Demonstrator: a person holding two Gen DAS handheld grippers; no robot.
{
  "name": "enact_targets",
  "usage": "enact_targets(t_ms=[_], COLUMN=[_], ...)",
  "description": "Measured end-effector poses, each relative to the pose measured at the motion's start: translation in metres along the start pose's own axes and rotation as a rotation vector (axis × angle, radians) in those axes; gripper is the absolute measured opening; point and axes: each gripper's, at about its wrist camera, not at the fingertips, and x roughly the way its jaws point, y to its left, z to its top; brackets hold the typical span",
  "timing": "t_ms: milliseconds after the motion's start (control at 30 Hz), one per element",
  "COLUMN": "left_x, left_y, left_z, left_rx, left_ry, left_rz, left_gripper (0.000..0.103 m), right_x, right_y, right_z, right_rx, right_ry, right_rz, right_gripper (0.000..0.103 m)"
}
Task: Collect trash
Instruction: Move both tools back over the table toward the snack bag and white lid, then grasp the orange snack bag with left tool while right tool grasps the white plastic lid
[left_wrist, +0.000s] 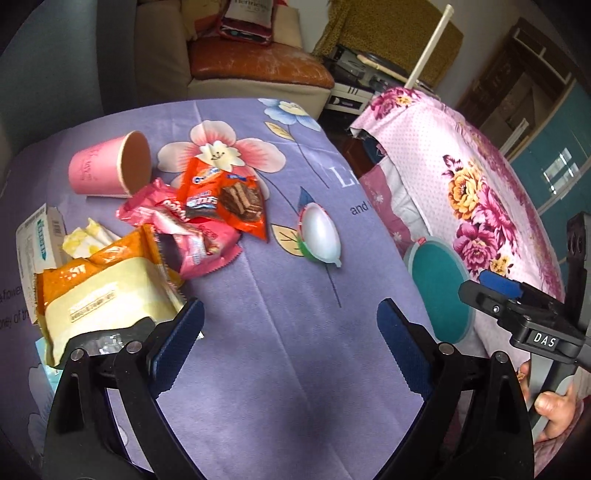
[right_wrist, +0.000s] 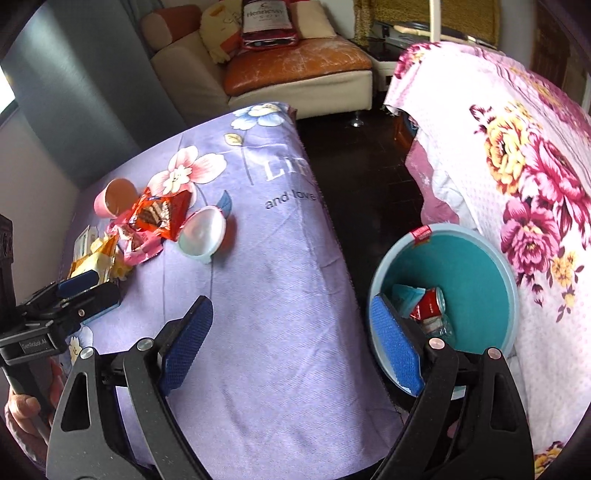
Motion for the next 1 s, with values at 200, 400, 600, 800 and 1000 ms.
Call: enact_targets(t_ms=[200, 400, 600, 800, 1000], left_x=[-0.025, -0.037, -0.034, -0.014, 0.009], left_y=[0.056, 0.105, 0.126, 0.111, 0.111], left_z=[-0.002, -0.008, -0.011, -0.008, -0.002], left_rx=[-0.050, 0.017, 0.116, 0.264, 0.297], left_ry=[-0.036, -0.045, -0.007, 0.022, 0.055], left_rz=[0.053, 0.115, 0.074, 0.077, 0.093], left_gripper=[0.097, 0.098, 0.098, 0.098, 0.098], right_x=[0.014, 0.030, 0.054, 0.079, 0.108], right_y=[0.048, 0.072, 0.072, 0.068, 0.079], right_z=[0.012, 0.017, 0.021, 0.034, 0.051], right_rx=[-0.090, -0.119, -0.094, -0.048, -0.063], right_ry=[0.035, 0.063, 0.114, 0.148, 0.164], right_rz=[0.027, 0.046, 0.046, 0.067, 0.078], right_gripper=[0.083, 0.084, 0.084, 0.084, 0.084])
